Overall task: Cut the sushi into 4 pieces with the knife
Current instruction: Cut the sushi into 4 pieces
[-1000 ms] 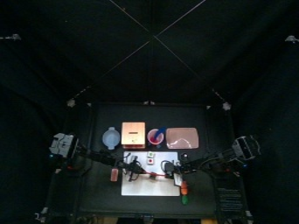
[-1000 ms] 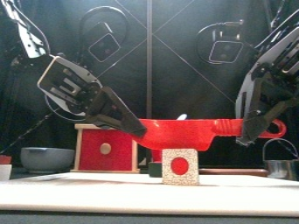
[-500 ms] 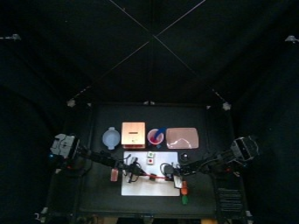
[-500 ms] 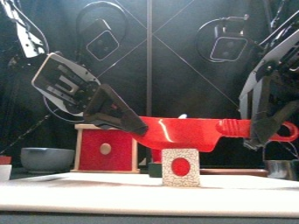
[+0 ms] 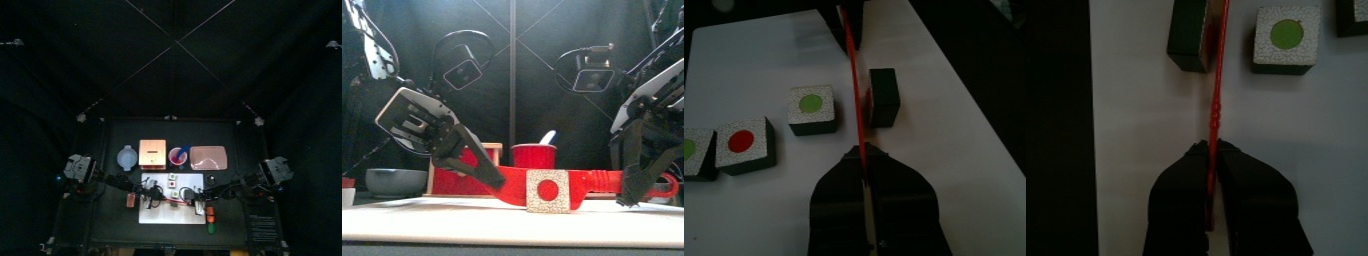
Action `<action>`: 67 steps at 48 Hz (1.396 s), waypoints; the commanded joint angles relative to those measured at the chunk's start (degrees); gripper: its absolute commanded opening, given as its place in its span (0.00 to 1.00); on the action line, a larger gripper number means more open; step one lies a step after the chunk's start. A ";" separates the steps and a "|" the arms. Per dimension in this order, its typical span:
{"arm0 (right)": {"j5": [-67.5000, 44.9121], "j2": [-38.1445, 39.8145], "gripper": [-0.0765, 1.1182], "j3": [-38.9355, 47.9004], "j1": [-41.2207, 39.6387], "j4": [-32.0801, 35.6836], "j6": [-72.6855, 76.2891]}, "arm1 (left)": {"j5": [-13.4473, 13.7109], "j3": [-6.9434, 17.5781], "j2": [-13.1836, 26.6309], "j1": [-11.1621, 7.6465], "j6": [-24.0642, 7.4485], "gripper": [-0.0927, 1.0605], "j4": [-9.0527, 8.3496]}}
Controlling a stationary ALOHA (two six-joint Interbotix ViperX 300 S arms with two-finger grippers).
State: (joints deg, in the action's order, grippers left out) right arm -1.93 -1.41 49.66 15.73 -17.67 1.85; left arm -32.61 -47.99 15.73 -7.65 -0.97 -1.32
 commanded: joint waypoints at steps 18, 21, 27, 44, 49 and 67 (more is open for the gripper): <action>0.44 1.23 0.08 -1.32 -5.80 2.99 -0.44 | 0.44 2.02 -0.26 3.34 -0.53 0.25 0.26; 0.70 1.49 0.08 -1.41 -6.42 3.69 -0.44 | 0.44 2.02 -0.35 3.69 -0.53 0.25 0.09; 1.58 2.72 0.08 -1.76 -6.94 4.39 -0.44 | 0.44 2.02 -0.79 4.13 -0.53 0.25 0.09; 3.87 6.77 0.08 -2.20 -6.86 5.71 -0.44 | 2.64 2.11 -5.45 3.25 -0.44 0.37 -2.64; 4.75 8.96 0.08 -1.93 -6.86 5.89 -0.62 | 4.04 2.02 -8.53 2.90 -0.35 0.51 -2.90; 14.41 23.55 0.09 4.66 -7.38 5.62 -0.18 | 6.06 -1.32 -16.87 3.34 -0.44 0.80 -1.05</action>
State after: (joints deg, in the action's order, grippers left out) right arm 10.20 17.14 53.26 8.70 -11.34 1.67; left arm -26.28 -49.22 1.32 -4.57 -1.49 -2.64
